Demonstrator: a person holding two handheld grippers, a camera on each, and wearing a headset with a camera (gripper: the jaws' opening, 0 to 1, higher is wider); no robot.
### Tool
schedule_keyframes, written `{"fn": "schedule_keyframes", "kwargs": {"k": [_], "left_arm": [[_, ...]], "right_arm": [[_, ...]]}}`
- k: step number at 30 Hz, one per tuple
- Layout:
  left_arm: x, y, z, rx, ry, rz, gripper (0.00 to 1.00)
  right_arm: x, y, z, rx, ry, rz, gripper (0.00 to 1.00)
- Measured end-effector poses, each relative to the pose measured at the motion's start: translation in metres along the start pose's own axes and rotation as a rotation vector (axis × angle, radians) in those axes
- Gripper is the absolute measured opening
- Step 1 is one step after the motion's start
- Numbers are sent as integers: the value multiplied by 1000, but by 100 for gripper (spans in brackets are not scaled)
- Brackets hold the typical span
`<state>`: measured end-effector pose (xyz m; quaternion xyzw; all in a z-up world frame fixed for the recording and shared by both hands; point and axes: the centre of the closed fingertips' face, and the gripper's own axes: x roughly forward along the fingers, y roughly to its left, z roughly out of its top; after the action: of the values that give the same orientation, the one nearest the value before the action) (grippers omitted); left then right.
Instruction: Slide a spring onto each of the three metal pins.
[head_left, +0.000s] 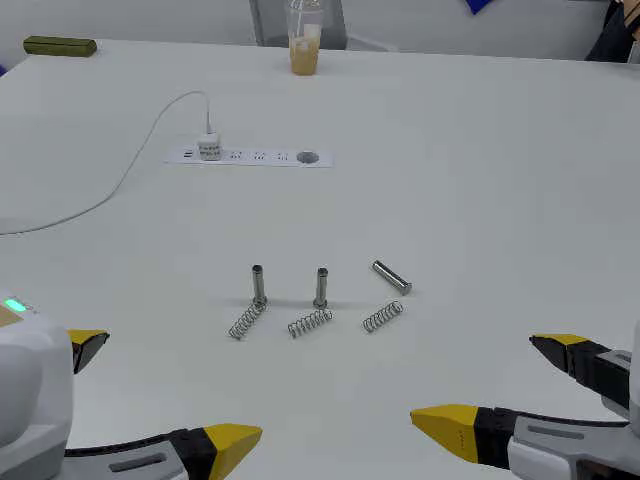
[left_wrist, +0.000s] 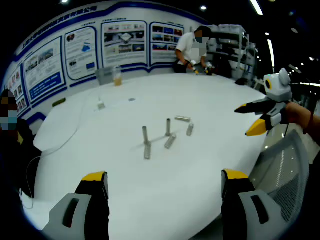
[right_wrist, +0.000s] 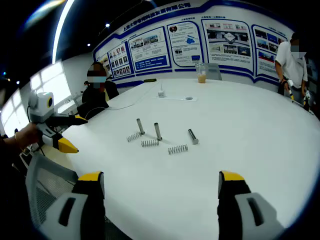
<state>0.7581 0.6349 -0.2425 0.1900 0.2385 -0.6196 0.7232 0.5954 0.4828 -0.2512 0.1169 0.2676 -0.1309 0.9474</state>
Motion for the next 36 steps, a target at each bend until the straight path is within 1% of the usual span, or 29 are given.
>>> {"fn": "schedule_keyframes", "kwargs": {"k": [5,13,21,32,36], "left_arm": [[1,0,2,4,-6,-2,96],[5,-2,4,12,-6,-8,95],[7,-4,6,16,-11,-14,95],[7,-5,7,18,-9,-18,95],[7,-6,8,21,-14,-20,95]], "right_arm": [[2,2,1,-6,-13,5,96],[5,3,-1,-5,-2,13,96],[4,2,1,-9,-5,12,96],[5,3,0,-16,0,18,96],[5,3,0,-15,2,19,95]]}}
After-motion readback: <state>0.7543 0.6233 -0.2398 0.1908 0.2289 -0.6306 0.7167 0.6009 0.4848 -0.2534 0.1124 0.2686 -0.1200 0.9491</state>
